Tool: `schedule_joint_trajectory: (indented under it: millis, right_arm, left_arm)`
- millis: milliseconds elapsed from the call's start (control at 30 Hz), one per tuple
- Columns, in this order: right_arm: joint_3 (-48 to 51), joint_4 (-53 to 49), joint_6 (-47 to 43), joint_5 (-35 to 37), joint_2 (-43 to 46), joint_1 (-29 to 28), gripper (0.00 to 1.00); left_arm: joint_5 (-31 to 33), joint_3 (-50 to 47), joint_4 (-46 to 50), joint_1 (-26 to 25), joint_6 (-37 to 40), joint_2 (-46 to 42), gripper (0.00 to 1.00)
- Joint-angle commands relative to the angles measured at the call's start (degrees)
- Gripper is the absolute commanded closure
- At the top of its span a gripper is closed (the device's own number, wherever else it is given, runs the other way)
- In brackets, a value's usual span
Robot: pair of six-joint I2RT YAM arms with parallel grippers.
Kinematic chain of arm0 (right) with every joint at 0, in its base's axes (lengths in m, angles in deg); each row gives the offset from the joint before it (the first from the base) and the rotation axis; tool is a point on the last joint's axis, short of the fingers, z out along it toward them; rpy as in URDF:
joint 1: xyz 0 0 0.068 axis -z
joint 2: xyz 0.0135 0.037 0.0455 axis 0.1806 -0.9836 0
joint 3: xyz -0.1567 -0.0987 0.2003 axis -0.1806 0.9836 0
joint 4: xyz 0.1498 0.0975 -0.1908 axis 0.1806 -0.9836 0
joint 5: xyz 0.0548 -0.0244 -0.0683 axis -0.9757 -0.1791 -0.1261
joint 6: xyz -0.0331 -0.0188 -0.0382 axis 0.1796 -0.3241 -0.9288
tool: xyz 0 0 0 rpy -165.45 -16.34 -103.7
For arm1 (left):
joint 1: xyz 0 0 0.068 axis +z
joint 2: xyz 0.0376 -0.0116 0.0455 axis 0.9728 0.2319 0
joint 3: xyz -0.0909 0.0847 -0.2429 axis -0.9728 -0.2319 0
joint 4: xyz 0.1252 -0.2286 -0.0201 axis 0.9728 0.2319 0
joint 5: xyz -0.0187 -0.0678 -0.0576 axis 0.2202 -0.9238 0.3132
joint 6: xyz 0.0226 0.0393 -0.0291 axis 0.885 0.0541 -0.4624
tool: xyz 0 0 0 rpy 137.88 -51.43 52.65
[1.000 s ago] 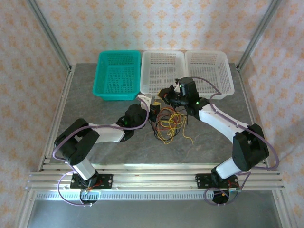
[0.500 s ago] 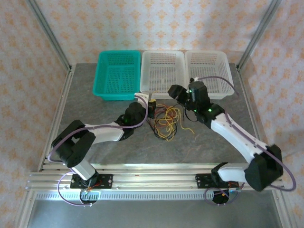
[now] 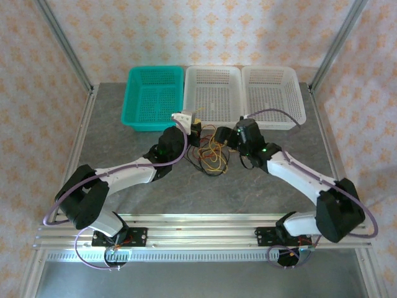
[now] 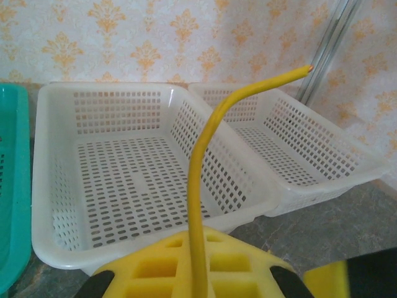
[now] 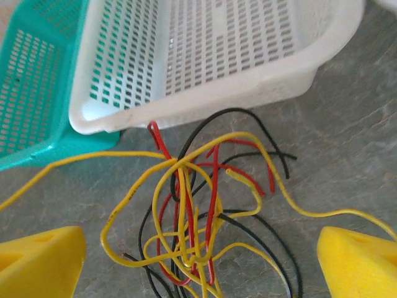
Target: Untangle the cables
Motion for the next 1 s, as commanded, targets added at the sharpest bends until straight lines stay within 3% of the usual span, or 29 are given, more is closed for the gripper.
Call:
schedule_joint_trajectory:
  millis: [0, 267, 400, 633, 867, 967]
  right_arm:
    - [-3.4, 3.4, 1.3, 1.2, -3.4, -0.6, 0.03]
    - [-7.6, 5.1, 4.2, 0.2, -12.8, -0.5, 0.03]
    - [-8.6, 3.5, 6.9, 3.5, -15.4, -0.5, 0.04]
    - [-5.8, 1.3, 11.4, 5.9, -17.3, 1.5, 0.08]
    - [-3.5, 0.9, 11.6, 6.8, -17.2, 2.2, 0.26]
    - [-2.4, 0.9, 11.6, 7.2, -16.8, 2.3, 0.27]
  left_arm:
    - [0.3, 2.0, 0.6, -0.3, 1.0, -1.6, 1.0]
    - [-1.9, 2.4, 1.7, -0.8, 0.3, -3.2, 1.0]
    - [-3.3, 2.2, 2.7, -0.8, -0.2, -4.8, 1.0]
    - [-0.8, 0.7, 5.4, -0.9, 0.8, -10.4, 1.0]
    - [3.8, 0.3, 8.8, -0.8, 3.7, -14.3, 1.0]
    - [6.1, 0.5, 10.3, -0.8, 5.2, -15.8, 1.0]
